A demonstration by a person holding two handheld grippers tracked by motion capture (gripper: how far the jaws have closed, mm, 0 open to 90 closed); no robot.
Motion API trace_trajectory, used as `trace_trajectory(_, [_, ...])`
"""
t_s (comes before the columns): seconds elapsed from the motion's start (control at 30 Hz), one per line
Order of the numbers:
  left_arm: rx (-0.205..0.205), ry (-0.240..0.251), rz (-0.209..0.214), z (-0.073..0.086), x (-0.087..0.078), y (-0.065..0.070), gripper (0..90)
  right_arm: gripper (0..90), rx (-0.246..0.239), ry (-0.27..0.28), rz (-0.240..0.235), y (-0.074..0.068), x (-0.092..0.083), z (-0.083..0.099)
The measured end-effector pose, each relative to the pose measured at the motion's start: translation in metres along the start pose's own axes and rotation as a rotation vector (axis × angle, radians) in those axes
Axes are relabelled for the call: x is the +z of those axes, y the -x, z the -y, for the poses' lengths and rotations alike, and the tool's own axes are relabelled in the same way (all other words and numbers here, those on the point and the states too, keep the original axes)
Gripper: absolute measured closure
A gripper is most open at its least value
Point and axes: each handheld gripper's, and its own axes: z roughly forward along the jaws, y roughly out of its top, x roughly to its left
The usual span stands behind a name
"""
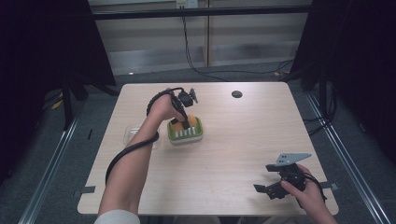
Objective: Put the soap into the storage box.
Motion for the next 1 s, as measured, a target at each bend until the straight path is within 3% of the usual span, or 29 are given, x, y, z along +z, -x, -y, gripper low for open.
trace_trajectory(0.27, [0.005,-0.002,-0.009,0.000,0.000,-0.002,49.9,5.2,0.000,0.001,0.002,0.000,0.000,0.000])
trace_trajectory(0.3, [0.022,-0.017,-0.004,-0.001,0.000,-0.003,49.8,5.2,-0.001,0.001,0.001,0.000,0.000,0.000])
trace_trajectory(0.67, [0.015,-0.005,-0.014,0.000,0.007,-0.004,49.8,5.2,0.004,0.000,-0.002,0.000,0.000,0.000])
trace_trajectory(0.7, [0.018,-0.025,0.011,-0.001,0.006,-0.005,49.8,5.2,0.003,0.001,-0.002,0.000,0.000,0.000])
trace_trajectory(0.73, [0.014,-0.001,-0.021,0.000,0.009,-0.004,49.8,5.2,0.000,0.001,-0.003,0.000,0.000,0.000])
trace_trajectory(0.77, [0.017,-0.015,0.002,-0.001,0.008,-0.005,49.8,5.2,0.002,0.001,-0.001,-0.001,0.000,0.000])
trace_trajectory(0.8, [0.023,-0.008,-0.026,-0.001,0.010,-0.005,49.8,5.2,0.002,0.002,-0.001,-0.001,0.001,0.000])
trace_trajectory(0.93, [0.043,-0.033,-0.006,-0.002,0.012,-0.006,49.8,5.2,0.001,0.003,-0.001,-0.001,0.001,0.000])
trace_trajectory(1.0, [0.035,-0.026,-0.019,-0.002,0.014,-0.005,49.8,5.2,0.002,0.003,-0.002,0.000,0.001,0.000])
